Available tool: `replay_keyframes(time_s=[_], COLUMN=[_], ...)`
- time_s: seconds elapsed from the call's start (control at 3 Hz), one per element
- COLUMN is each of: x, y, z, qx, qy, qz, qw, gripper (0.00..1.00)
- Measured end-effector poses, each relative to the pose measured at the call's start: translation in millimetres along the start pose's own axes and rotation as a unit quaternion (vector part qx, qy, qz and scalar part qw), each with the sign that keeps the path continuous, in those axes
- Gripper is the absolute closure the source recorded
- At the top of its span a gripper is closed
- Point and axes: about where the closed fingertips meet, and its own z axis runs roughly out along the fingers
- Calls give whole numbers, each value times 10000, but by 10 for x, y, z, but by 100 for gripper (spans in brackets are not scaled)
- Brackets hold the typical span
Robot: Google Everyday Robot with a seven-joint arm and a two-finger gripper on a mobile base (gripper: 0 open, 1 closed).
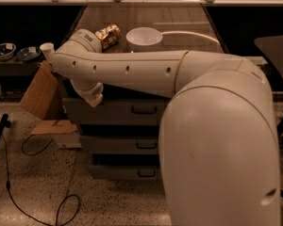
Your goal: Close top drawer
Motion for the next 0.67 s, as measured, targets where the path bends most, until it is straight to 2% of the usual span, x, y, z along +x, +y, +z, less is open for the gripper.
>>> replay_keyframes(time_s=[0.67], x=[2], y=[48], z=[-29], qx=[34], qy=[-32], qz=[73], qw=[10000], gripper=[100])
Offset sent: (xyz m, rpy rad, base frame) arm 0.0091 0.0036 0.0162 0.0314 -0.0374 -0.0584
